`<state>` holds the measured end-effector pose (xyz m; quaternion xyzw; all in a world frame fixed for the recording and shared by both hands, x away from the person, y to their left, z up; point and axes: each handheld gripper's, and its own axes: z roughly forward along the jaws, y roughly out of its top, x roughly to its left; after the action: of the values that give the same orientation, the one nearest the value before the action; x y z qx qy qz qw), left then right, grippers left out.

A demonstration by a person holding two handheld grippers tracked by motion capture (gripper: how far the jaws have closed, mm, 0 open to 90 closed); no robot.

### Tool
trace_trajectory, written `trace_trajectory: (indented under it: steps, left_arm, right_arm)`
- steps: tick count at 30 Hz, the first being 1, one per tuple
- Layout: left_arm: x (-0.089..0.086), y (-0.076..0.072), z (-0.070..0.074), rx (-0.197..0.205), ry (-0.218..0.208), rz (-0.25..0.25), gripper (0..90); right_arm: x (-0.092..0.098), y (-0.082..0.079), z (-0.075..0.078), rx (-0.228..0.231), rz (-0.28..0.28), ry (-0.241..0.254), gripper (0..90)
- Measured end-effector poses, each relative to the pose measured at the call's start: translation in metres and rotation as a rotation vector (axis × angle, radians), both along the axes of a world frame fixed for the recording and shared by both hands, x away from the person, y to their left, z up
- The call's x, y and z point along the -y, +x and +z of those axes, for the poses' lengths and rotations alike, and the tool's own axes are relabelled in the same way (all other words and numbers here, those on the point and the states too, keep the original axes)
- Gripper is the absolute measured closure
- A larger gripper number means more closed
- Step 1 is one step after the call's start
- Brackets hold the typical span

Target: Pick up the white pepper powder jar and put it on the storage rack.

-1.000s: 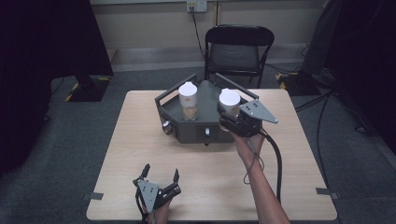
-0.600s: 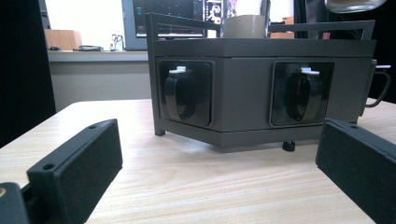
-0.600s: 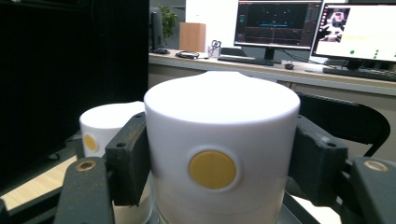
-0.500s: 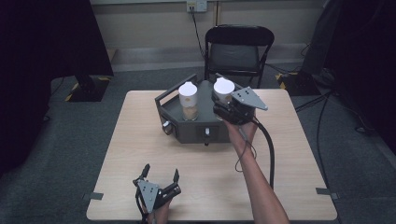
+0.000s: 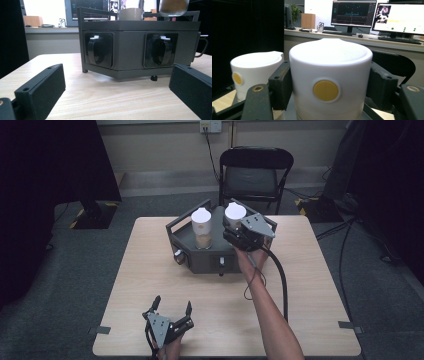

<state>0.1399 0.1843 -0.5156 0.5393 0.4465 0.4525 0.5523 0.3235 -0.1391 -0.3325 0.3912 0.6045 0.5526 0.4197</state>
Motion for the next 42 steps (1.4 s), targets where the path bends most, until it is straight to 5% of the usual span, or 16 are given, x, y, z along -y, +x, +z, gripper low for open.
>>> trace_trajectory:
  steps: [9,14,42]
  left_arm:
    - [0.000,0.000,0.000,0.000,0.000,-0.001,0.0]
    - [0.000,0.000,0.000,0.000,-0.001,-0.002,0.0]
    - [-0.001,0.000,0.000,0.000,-0.001,-0.004,0.0]
  right_arm:
    - [-0.006,0.010,-0.009,-0.018,-0.030,0.002,30.0]
    - [-0.004,0.014,-0.012,-0.041,-0.032,0.043,30.0]
    - [-0.008,0.015,-0.019,-0.062,-0.032,0.027,29.9]
